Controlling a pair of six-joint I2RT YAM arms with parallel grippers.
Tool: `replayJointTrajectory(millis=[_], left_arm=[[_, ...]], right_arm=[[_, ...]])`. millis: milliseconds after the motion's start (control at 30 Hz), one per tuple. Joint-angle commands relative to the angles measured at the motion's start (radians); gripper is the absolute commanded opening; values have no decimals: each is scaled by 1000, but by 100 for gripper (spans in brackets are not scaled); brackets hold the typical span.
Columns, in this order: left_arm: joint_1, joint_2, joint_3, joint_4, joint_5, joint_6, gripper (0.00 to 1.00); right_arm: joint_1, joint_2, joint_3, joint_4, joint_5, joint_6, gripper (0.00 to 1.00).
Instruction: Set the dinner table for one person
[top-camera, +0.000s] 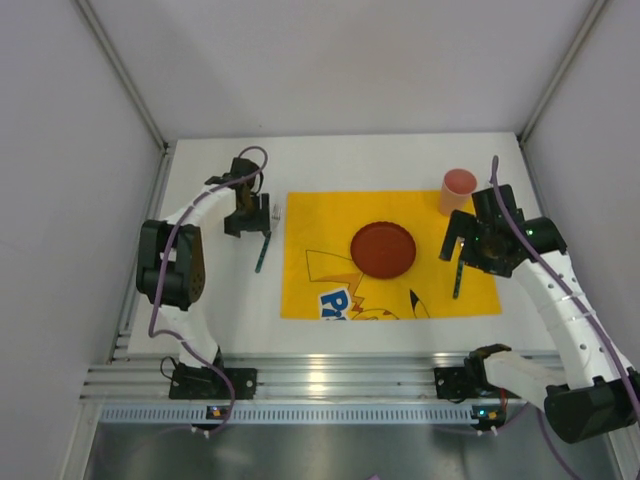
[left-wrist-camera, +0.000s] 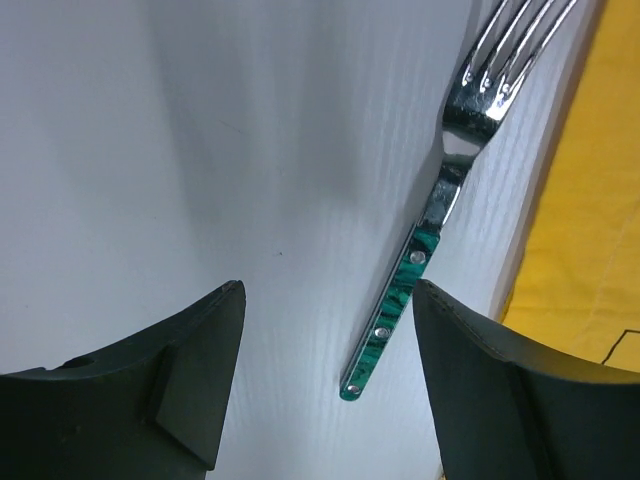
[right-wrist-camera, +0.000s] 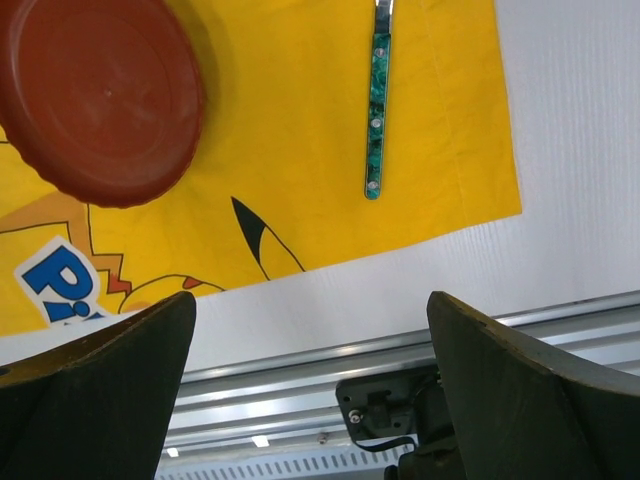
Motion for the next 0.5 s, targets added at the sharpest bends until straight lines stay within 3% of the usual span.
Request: replayJointTrajectory(millis=[0,267,467], left_arm=[[13,21,-17,98,38,14,73],[10,61,-18,131,156,-16,69],[10,54,-63,151,157,-12,63]], right_arm=[[-11,3,-2,47,-5,-4,100],[-13,23,14,44,-1,2,100],[-10,49,24,47,-2,9,100]])
